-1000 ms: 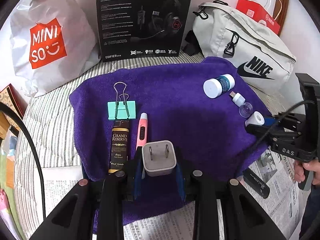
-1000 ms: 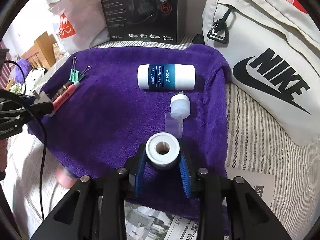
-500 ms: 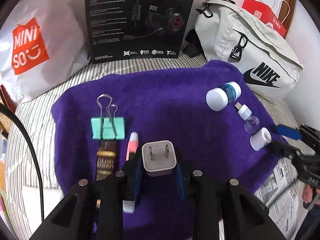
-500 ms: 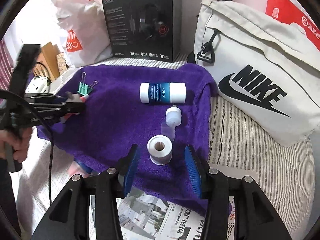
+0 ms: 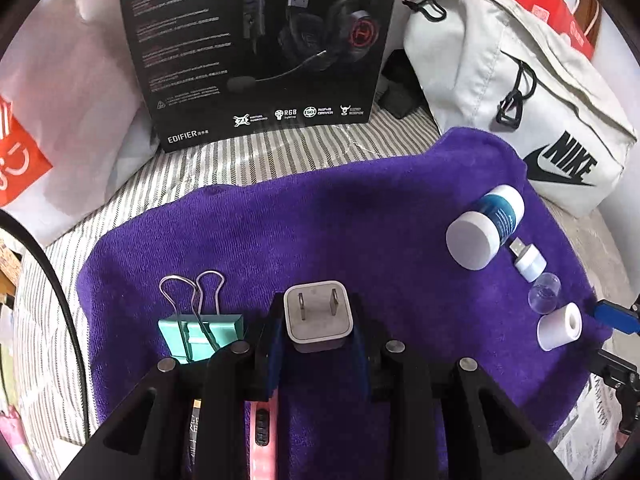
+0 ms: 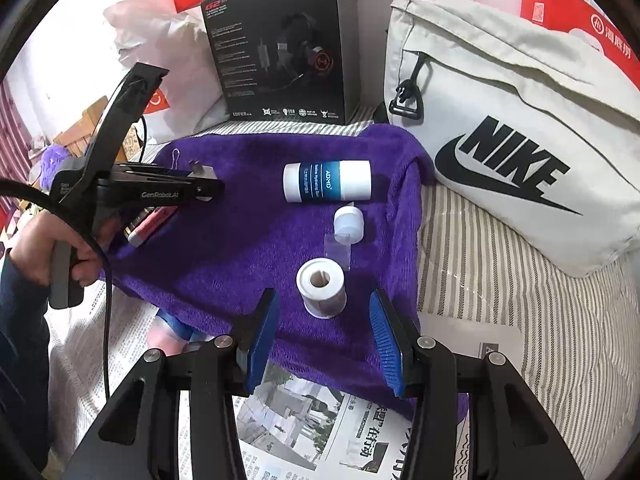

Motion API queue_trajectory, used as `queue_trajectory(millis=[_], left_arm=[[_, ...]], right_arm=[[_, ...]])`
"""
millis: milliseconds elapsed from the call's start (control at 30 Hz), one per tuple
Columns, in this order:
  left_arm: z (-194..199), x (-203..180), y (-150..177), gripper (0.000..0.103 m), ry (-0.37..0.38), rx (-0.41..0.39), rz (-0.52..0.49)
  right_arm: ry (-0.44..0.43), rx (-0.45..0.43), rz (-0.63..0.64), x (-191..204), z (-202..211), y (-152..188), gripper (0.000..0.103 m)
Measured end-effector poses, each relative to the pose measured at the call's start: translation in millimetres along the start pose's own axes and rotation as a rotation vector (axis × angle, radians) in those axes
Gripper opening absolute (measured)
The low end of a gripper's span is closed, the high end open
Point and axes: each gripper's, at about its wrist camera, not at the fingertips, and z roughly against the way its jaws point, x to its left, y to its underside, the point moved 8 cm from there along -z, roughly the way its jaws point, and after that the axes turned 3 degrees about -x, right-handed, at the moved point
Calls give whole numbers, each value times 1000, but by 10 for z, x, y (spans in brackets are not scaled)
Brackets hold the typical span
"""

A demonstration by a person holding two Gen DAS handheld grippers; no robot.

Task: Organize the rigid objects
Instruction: 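Lower the adapter onto the towel and open the left tool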

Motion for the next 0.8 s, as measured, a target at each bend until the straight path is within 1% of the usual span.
queue_trajectory(millis=[167, 367, 467, 500, 633, 733, 800], left_arm=[[-10, -17, 9, 28, -28, 9, -33], [-23, 18, 15, 32, -42, 22, -22], [-9, 28, 52, 42, -70, 32, -16], [-3, 27, 65, 45, -75, 34, -16], [89, -10, 158, 45, -68, 39, -21], [209, -62, 207, 45, -67, 27, -35], [304, -91, 225, 45, -69, 16, -44]], right_arm=[[-4, -1, -8, 9, 20, 27, 47], [3, -8, -13, -12, 168, 77, 47], [10, -12, -9, -4, 284, 120, 47], [8, -15, -6, 17, 333, 142, 47], [-5, -7, 17, 153, 434, 252, 47], [-27, 17, 37, 318, 435, 368, 47], [-58, 28, 58, 477, 416, 442, 47]])
